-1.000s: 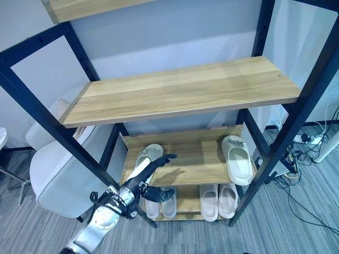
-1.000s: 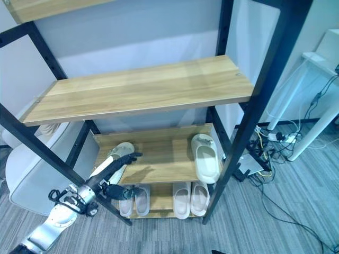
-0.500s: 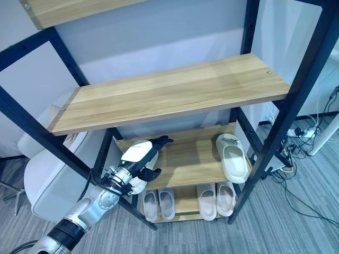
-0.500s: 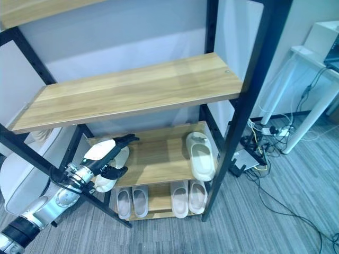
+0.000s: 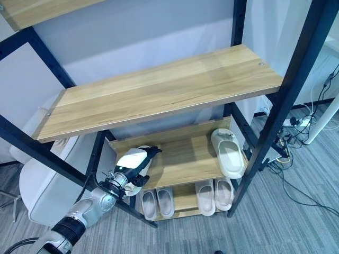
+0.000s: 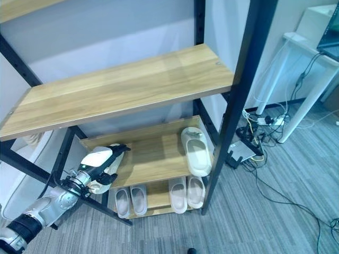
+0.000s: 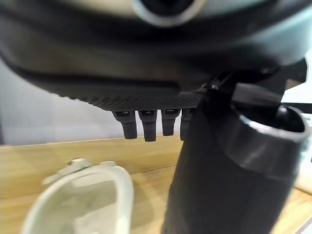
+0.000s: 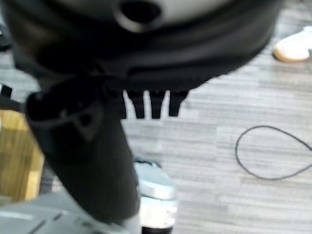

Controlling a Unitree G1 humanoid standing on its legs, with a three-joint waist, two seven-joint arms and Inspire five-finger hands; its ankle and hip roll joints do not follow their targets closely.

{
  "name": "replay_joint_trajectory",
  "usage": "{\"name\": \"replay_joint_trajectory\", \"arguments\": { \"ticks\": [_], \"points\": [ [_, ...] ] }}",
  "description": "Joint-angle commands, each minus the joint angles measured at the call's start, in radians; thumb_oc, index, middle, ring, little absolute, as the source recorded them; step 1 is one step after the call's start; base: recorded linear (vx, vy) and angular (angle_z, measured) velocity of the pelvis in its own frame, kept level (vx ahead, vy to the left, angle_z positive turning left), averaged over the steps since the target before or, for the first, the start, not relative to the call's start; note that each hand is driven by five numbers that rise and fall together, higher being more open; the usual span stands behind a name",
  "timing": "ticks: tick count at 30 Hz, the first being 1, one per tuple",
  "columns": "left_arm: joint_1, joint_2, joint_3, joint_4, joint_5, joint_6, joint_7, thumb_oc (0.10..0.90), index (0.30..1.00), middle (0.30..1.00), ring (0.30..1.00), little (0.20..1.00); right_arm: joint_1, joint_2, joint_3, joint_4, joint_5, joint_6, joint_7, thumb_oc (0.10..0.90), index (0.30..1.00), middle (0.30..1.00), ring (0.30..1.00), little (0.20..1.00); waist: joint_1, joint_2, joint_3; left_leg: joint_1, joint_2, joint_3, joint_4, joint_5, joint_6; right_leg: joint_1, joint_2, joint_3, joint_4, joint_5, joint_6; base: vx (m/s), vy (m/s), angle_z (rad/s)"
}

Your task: Arrange the slippers neatly on the shoe rack.

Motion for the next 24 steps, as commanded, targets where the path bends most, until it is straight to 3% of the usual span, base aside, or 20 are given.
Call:
{"name": "replay_joint_trajectory", "arguments": {
  "ticks": [1, 8, 24],
  "points": [
    [-0.141, 0.111, 0.132, -0.029, 0.04, 0.022, 0.123, 0.8, 0.9, 0.9, 0.9, 0.9, 0.018, 0.06, 0.017, -0.001, 0.041, -0.01, -0.009, 0.8, 0.9, 0.9, 0.9, 0.9, -0.018, -0.112, -0.019, -0.044, -0.063, -0.015, 0.001, -0.02, 0.004, 0.043, -0.038, -0.021, 0.013, -0.088, 0.098, 0.0, 0.0, 0.0],
    [-0.104, 0.101, 0.188, 0.036, -0.002, 0.031, 0.125, 0.8, 0.9, 0.9, 0.9, 0.9, 0.032, 0.068, 0.027, 0.0, 0.021, -0.005, -0.004, 0.8, 0.9, 0.9, 0.9, 0.9, -0.027, -0.12, -0.02, -0.04, -0.062, -0.011, 0.001, -0.026, 0.003, 0.044, -0.038, -0.016, 0.013, -0.089, 0.099, 0.0, 0.0, 0.0],
    [-0.142, 0.058, 0.195, 0.163, -0.019, 0.071, 0.171, 0.8, 0.9, 0.9, 0.9, 0.9, 0.019, 0.071, -0.011, 0.023, 0.087, 0.001, -0.006, 0.8, 0.9, 0.9, 0.9, 0.9, -0.035, -0.139, -0.02, -0.065, -0.067, -0.006, 0.001, -0.024, 0.004, 0.015, -0.044, -0.014, 0.013, -0.075, 0.102, 0.01, 0.005, -0.02]
  ]
}}
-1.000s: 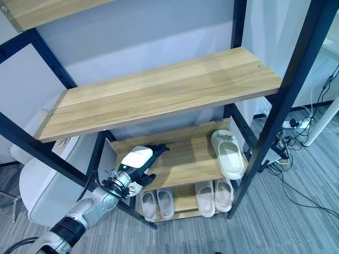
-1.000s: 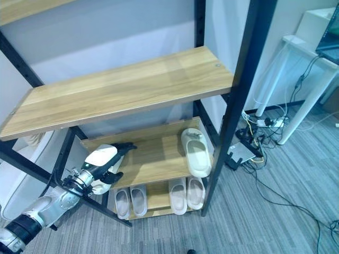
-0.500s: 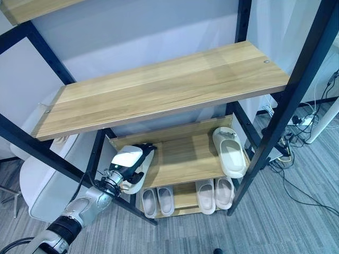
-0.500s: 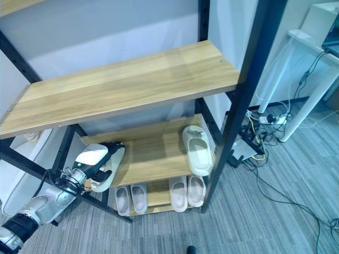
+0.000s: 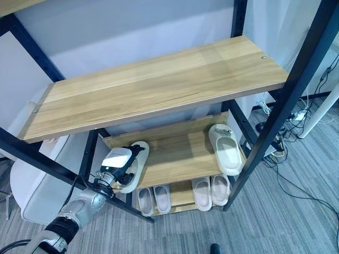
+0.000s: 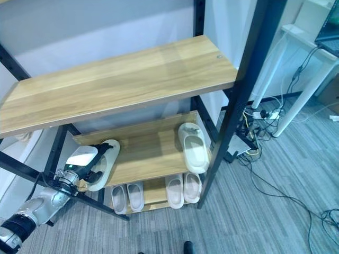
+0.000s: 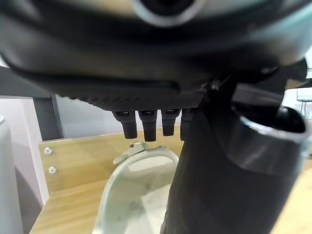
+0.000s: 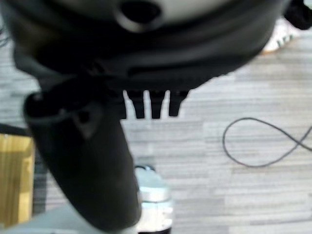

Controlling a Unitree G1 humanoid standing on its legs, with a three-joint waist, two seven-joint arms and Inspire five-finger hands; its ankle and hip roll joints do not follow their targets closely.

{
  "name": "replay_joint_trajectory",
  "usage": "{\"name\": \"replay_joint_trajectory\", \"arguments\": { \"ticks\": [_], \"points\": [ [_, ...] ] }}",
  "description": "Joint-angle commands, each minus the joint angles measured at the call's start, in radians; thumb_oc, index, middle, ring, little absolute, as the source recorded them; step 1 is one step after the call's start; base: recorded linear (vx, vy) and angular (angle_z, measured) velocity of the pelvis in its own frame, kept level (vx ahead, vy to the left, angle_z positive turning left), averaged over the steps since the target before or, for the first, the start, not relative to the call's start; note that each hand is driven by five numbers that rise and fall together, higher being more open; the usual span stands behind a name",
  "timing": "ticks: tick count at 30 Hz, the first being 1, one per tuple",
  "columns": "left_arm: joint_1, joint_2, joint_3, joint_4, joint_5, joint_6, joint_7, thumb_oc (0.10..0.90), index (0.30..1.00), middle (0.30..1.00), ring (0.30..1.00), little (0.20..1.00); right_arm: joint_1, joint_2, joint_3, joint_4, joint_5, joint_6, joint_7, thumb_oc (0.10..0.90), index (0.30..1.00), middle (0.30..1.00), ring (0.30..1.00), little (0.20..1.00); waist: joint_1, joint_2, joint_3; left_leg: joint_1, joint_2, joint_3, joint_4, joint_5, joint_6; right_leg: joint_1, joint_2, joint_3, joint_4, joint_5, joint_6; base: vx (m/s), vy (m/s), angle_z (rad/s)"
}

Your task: Arrange the slippers neatly on the shoe rack.

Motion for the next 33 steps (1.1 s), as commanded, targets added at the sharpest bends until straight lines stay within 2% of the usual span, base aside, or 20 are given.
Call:
{"name": "replay_joint_trajectory", "arguments": {
  "ticks": [1, 6, 8, 16, 25, 26, 27, 28, 33],
  "points": [
    [-0.141, 0.038, 0.149, 0.045, -0.05, 0.02, 0.115, 0.8, 0.9, 0.9, 0.9, 0.9, 0.027, 0.059, 0.017, 0.018, 0.013, 0.001, -0.009, 0.8, 0.9, 0.9, 0.9, 0.9, -0.019, -0.112, -0.036, -0.041, -0.068, -0.02, 0.001, -0.025, 0.005, 0.044, -0.046, -0.03, 0.013, -0.079, 0.098, 0.0, 0.0, 0.0],
    [-0.145, 0.022, 0.158, 0.018, -0.035, 0.024, 0.124, 0.8, 0.9, 0.9, 0.9, 0.9, 0.004, 0.048, 0.035, 0.022, -0.001, -0.001, -0.015, 0.8, 0.9, 0.9, 0.9, 0.9, -0.017, -0.113, -0.039, -0.046, -0.069, -0.02, 0.001, -0.027, 0.007, 0.04, -0.049, -0.03, 0.013, -0.082, 0.099, 0.0, 0.0, 0.0],
    [-0.146, 0.031, 0.144, 0.036, -0.012, 0.031, 0.123, 0.8, 0.9, 0.9, 0.9, 0.9, 0.026, 0.041, 0.035, -0.002, 0.014, -0.01, 0.026, 0.8, 0.9, 0.9, 0.9, 0.9, -0.02, -0.117, -0.044, -0.05, -0.071, -0.022, 0.001, -0.028, 0.007, 0.034, -0.05, -0.03, 0.013, -0.083, 0.099, 0.03, 0.007, -0.02],
    [-0.27, 0.046, 0.093, 0.138, -0.003, 0.073, 0.12, 0.8, 0.9, 0.9, 0.9, 0.9, 0.025, 0.009, 0.022, 0.002, -0.001, -0.009, 0.01, 0.8, 0.9, 0.9, 0.9, 0.9, -0.039, -0.131, -0.044, -0.092, -0.07, -0.013, 0.001, -0.024, 0.009, -0.014, -0.05, -0.018, 0.013, -0.07, 0.103, -0.01, 0.007, -0.03],
    [-0.307, 0.06, 0.103, 0.133, -0.012, 0.082, 0.118, 0.8, 0.9, 0.9, 0.9, 0.9, 0.022, 0.011, 0.021, 0.0, 0.013, -0.008, 0.021, 0.8, 0.9, 0.9, 0.9, 0.9, -0.041, -0.146, -0.047, -0.111, -0.071, -0.003, 0.001, -0.025, 0.013, -0.037, -0.051, -0.01, 0.013, -0.065, 0.102, 0.01, 0.005, -0.01],
    [-0.315, 0.06, 0.096, 0.139, -0.012, 0.082, 0.115, 0.758, 0.836, 0.836, 0.836, 0.836, 0.02, 0.008, 0.023, -0.001, 0.014, -0.008, 0.022, 0.8, 0.9, 0.9, 0.9, 0.9, -0.041, -0.147, -0.047, -0.108, -0.072, -0.003, 0.001, -0.025, 0.013, -0.036, -0.051, -0.009, 0.013, -0.064, 0.101, 0.0, 0.0, 0.0],
    [-0.317, 0.06, 0.095, 0.139, -0.012, 0.082, 0.116, 0.435, 0.352, 0.352, 0.352, 0.352, 0.02, 0.008, 0.022, -0.001, 0.015, -0.008, 0.022, 0.8, 0.9, 0.9, 0.9, 0.9, -0.041, -0.147, -0.046, -0.108, -0.072, -0.003, 0.001, -0.025, 0.013, -0.035, -0.051, -0.009, 0.013, -0.064, 0.101, 0.0, 0.0, 0.0],
    [-0.317, 0.062, 0.092, 0.135, -0.015, 0.078, 0.101, 0.4, 0.3, 0.3, 0.3, 0.3, 0.02, 0.01, 0.024, -0.003, 0.012, -0.008, 0.022, 0.8, 0.9, 0.9, 0.9, 0.9, -0.04, -0.148, -0.046, -0.105, -0.073, -0.002, 0.001, -0.028, 0.014, -0.033, -0.052, -0.008, 0.013, -0.065, 0.102, 0.0, 0.0, 0.0],
    [-0.313, 0.052, 0.088, 0.113, -0.024, 0.066, 0.083, 0.4, 0.3, 0.3, 0.3, 0.3, 0.014, 0.001, 0.029, -0.012, 0.006, -0.009, 0.023, 0.8, 0.9, 0.9, 0.9, 0.9, -0.04, -0.148, -0.042, -0.097, -0.075, 0.0, 0.001, -0.032, 0.014, -0.028, -0.054, -0.009, 0.013, -0.067, 0.101, 0.01, 0.001, -0.05]
  ]
}}
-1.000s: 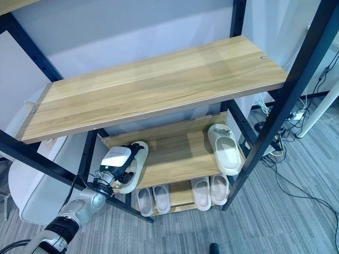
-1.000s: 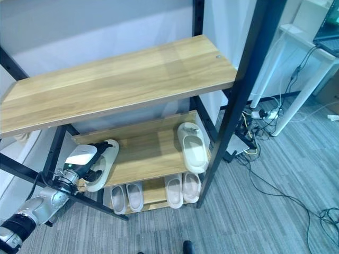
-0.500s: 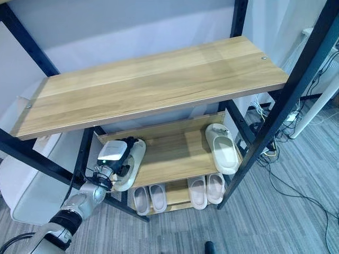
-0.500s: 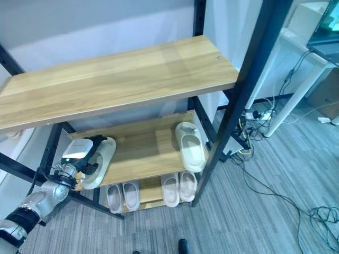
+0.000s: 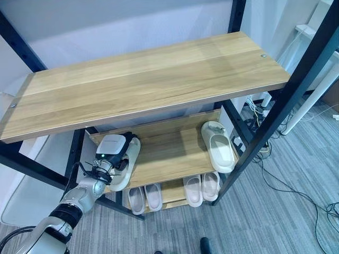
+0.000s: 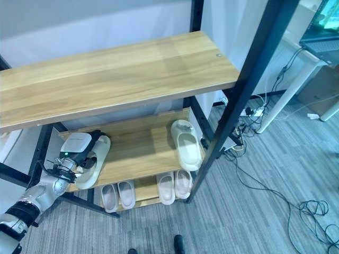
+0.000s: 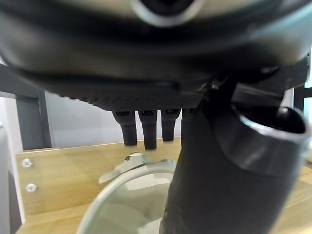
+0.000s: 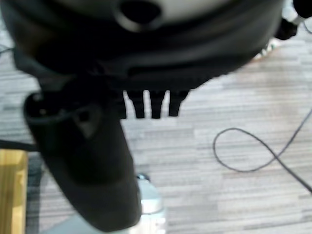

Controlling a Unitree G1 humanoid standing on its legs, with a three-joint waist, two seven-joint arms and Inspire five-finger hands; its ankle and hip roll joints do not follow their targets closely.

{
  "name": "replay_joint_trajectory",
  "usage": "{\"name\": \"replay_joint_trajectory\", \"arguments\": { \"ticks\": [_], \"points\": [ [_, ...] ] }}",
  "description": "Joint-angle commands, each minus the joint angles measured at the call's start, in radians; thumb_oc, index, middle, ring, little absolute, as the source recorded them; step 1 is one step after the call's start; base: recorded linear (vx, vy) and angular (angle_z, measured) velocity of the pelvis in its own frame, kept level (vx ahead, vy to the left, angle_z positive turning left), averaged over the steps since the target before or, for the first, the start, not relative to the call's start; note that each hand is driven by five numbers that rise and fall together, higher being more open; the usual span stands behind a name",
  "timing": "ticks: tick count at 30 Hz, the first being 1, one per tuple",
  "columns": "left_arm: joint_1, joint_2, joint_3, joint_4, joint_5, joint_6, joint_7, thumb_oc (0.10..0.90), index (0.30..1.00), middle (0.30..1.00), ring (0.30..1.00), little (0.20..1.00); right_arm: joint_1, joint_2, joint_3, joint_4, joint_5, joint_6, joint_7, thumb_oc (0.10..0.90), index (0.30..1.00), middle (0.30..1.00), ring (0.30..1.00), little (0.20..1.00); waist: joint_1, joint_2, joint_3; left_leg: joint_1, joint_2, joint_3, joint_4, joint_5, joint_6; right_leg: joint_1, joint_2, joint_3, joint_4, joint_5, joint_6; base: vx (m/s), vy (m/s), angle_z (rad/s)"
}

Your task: Arrange the slippers neatly on the shoe rack.

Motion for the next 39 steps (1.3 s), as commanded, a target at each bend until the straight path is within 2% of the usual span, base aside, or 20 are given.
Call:
{"name": "replay_joint_trajectory", "arguments": {
  "ticks": [1, 6, 11, 15, 18, 23, 27, 33, 39],
  "points": [
    [-0.178, 0.07, 0.09, 0.001, -0.024, -0.003, 0.047, 0.4, 0.3, 0.3, 0.3, 0.3, 0.021, 0.003, 0.013, -0.004, 0.005, -0.007, -0.003, 0.8, 0.9, 0.9, 0.9, 0.9, -0.011, -0.077, -0.015, -0.025, -0.069, -0.024, 0.001, -0.036, 0.011, 0.057, -0.052, -0.033, 0.006, -0.088, 0.104, 0.02, 0.002, -0.09],
    [-0.171, 0.05, 0.077, -0.075, -0.04, -0.054, 0.044, 0.4, 0.3, 0.3, 0.3, 0.3, 0.021, -0.004, 0.016, 0.0, -0.004, -0.003, 0.002, 0.8, 0.9, 0.9, 0.9, 0.9, -0.015, -0.074, -0.012, -0.022, -0.07, -0.023, 0.001, -0.039, 0.011, 0.056, -0.053, -0.032, 0.006, -0.087, 0.104, 0.01, -0.004, -0.05],
    [-0.206, 0.016, 0.038, -0.115, -0.018, -0.062, 0.059, 0.4, 0.3, 0.3, 0.3, 0.3, 0.006, -0.004, 0.025, 0.013, -0.019, 0.001, 0.001, 0.8, 0.9, 0.9, 0.9, 0.9, -0.019, -0.074, -0.006, -0.033, -0.068, -0.022, 0.001, -0.037, 0.011, 0.043, -0.054, -0.03, 0.006, -0.083, 0.106, -0.01, -0.005, 0.0],
    [-0.417, -0.016, -0.087, -0.07, 0.006, -0.045, 0.092, 0.4, 0.3, 0.3, 0.3, 0.3, -0.038, -0.03, 0.076, 0.009, -0.054, 0.002, -0.013, 0.8, 0.9, 0.9, 0.9, 0.9, -0.039, -0.072, 0.025, -0.092, -0.065, -0.018, 0.001, -0.016, 0.01, -0.019, -0.053, -0.025, 0.006, -0.058, 0.106, -0.09, -0.026, 0.02],
    [-0.501, -0.038, -0.119, -0.088, 0.027, -0.029, 0.115, 0.4, 0.3, 0.3, 0.3, 0.3, -0.059, -0.032, 0.098, -0.011, -0.065, -0.006, -0.025, 0.8, 0.9, 0.9, 0.9, 0.9, -0.048, -0.072, 0.035, -0.135, -0.064, -0.015, 0.001, -0.005, 0.01, -0.064, -0.053, -0.019, 0.006, -0.046, 0.106, -0.05, -0.024, -0.08],
    [-0.568, -0.083, -0.158, -0.13, 0.115, -0.009, 0.145, 0.4, 0.3, 0.3, 0.3, 0.3, -0.073, -0.031, 0.11, -0.011, -0.074, -0.007, -0.034, 0.8, 0.9, 0.9, 0.9, 0.9, -0.059, -0.067, 0.052, -0.16, -0.068, -0.006, 0.001, -0.002, 0.013, -0.091, -0.055, -0.007, 0.006, -0.041, 0.105, -0.02, 0.004, -0.13],
    [-0.647, -0.115, -0.212, -0.079, 0.159, 0.028, 0.159, 0.4, 0.3, 0.3, 0.3, 0.3, -0.091, -0.047, 0.105, -0.011, -0.06, -0.013, -0.047, 0.8, 0.9, 0.9, 0.9, 0.9, -0.065, -0.063, 0.059, -0.166, -0.068, 0.0, 0.001, -0.002, 0.013, -0.105, -0.056, -0.001, 0.006, -0.037, 0.108, 0.01, 0.0, -0.03],
    [-0.708, -0.086, -0.267, -0.03, 0.175, 0.032, 0.133, 0.4, 0.3, 0.3, 0.3, 0.3, -0.097, -0.055, 0.101, -0.02, -0.055, -0.024, -0.059, 0.8, 0.9, 0.9, 0.9, 0.9, -0.068, -0.06, 0.065, -0.174, -0.067, 0.006, 0.001, -0.002, 0.014, -0.118, -0.056, 0.006, 0.006, -0.034, 0.11, 0.0, 0.0, 0.0],
    [-0.735, -0.064, -0.265, -0.003, 0.169, 0.043, 0.146, 0.4, 0.3, 0.3, 0.3, 0.3, -0.102, -0.062, 0.103, -0.03, -0.055, -0.03, -0.062, 0.8, 0.9, 0.9, 0.9, 0.9, -0.067, -0.065, 0.067, -0.184, -0.065, 0.003, 0.001, 0.0, 0.012, -0.126, -0.055, 0.002, 0.006, -0.033, 0.11, 0.0, 0.0, 0.0]
  ]
}}
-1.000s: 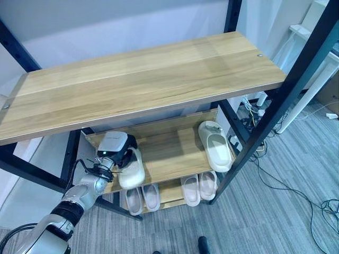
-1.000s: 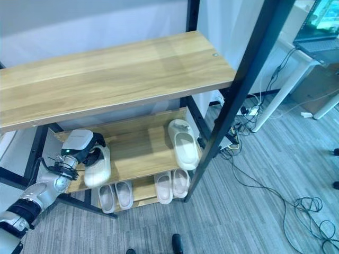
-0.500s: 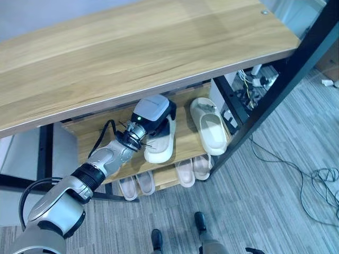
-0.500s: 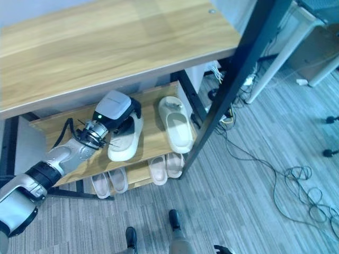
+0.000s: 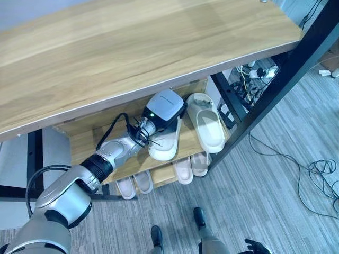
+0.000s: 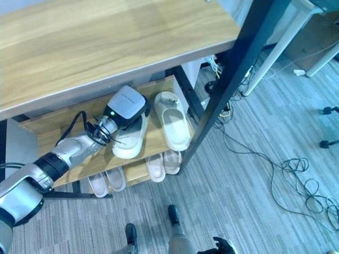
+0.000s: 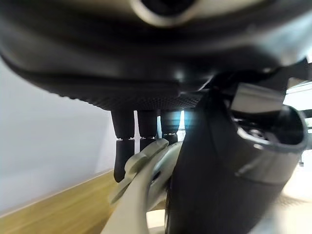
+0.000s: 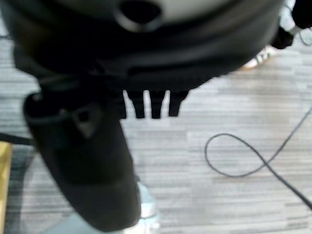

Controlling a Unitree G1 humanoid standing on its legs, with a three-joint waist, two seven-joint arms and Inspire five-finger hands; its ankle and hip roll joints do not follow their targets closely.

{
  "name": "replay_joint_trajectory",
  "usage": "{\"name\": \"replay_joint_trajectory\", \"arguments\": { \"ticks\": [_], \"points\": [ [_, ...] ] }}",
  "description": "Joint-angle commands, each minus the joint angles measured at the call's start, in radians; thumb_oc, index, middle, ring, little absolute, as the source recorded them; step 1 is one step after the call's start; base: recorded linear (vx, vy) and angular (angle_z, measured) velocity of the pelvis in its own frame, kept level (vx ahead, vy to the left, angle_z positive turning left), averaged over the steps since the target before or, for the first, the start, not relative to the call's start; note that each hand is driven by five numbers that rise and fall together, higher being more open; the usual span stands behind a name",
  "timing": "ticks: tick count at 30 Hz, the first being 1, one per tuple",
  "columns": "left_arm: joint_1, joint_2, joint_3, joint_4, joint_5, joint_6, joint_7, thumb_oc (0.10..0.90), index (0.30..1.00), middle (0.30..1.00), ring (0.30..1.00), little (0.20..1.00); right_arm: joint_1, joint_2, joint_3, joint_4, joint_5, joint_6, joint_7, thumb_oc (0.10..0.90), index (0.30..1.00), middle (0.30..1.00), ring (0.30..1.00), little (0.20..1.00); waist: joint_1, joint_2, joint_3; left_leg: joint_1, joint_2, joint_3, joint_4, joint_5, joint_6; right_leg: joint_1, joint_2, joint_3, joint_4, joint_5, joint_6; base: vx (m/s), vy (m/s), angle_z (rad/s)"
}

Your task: Arrange the slippers neatly on the shoe rack.

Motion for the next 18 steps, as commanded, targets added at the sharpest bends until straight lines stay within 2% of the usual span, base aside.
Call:
{"name": "replay_joint_trajectory", "arguments": {
  "ticks": [1, 8, 9, 10, 11, 14, 18],
  "points": [
    [-0.188, 0.032, 0.095, 0.034, -0.001, 0.026, 0.097, 0.4, 0.3, 0.3, 0.3, 0.3, 0.042, -0.048, 0.032, 0.0, 0.014, -0.008, -0.033, 0.8, 0.9, 0.9, 0.9, 0.9, 0.004, -0.061, -0.024, -0.033, -0.044, -0.043, 0.001, -0.031, 0.002, 0.052, -0.039, -0.047, 0.005, -0.091, 0.109, 0.0, 0.0, 0.0],
    [-0.21, 0.01, 0.101, 0.01, -0.016, 0.024, 0.088, 0.4, 0.3, 0.3, 0.3, 0.3, 0.042, -0.042, 0.039, -0.013, 0.01, -0.01, -0.037, 0.8, 0.9, 0.9, 0.9, 0.9, -0.002, -0.072, -0.02, -0.037, -0.044, -0.045, 0.001, -0.034, 0.002, 0.047, -0.038, -0.047, 0.005, -0.089, 0.107, 0.0, 0.0, 0.0],
    [-0.217, 0.005, 0.096, 0.008, -0.011, 0.025, 0.087, 0.452, 0.378, 0.378, 0.378, 0.378, 0.039, -0.041, 0.044, -0.021, 0.012, -0.013, -0.035, 0.8, 0.9, 0.9, 0.9, 0.9, -0.003, -0.073, -0.02, -0.037, -0.044, -0.044, 0.001, -0.035, 0.002, 0.046, -0.038, -0.047, 0.005, -0.089, 0.107, 0.0, 0.0, 0.0],
    [-0.222, -0.003, 0.089, 0.016, -0.009, 0.026, 0.083, 0.66, 0.691, 0.691, 0.691, 0.691, 0.037, -0.036, 0.051, -0.025, 0.009, -0.014, -0.033, 0.8, 0.9, 0.9, 0.9, 0.9, -0.004, -0.073, -0.019, -0.038, -0.044, -0.044, 0.001, -0.035, 0.002, 0.046, -0.038, -0.046, 0.005, -0.088, 0.107, 0.0, 0.0, 0.0],
    [-0.244, -0.013, 0.072, 0.035, -0.028, 0.023, 0.062, 0.8, 0.9, 0.9, 0.9, 0.9, 0.029, -0.039, 0.059, -0.029, 0.006, -0.012, -0.036, 0.8, 0.9, 0.9, 0.9, 0.9, -0.008, -0.072, -0.018, -0.037, -0.045, -0.043, 0.001, -0.035, 0.002, 0.043, -0.038, -0.045, 0.005, -0.087, 0.107, 0.0, 0.0, 0.0],
    [-0.266, -0.023, 0.061, 0.071, -0.075, 0.006, 0.031, 0.8, 0.9, 0.9, 0.9, 0.9, 0.021, -0.045, 0.058, -0.04, 0.008, -0.013, -0.037, 0.8, 0.9, 0.9, 0.9, 0.9, -0.009, -0.072, -0.012, -0.034, -0.046, -0.036, 0.001, -0.034, 0.002, 0.044, -0.039, -0.041, 0.005, -0.086, 0.107, 0.0, 0.0, 0.0],
    [-0.25, -0.029, 0.091, 0.081, -0.117, 0.015, 0.019, 0.8, 0.9, 0.9, 0.9, 0.9, 0.031, -0.041, 0.048, -0.049, 0.021, -0.013, -0.037, 0.8, 0.9, 0.9, 0.9, 0.9, -0.008, -0.067, -0.006, -0.029, -0.047, -0.031, 0.001, -0.035, 0.004, 0.046, -0.04, -0.036, 0.005, -0.087, 0.106, 0.0, 0.005, -0.03]
  ]
}}
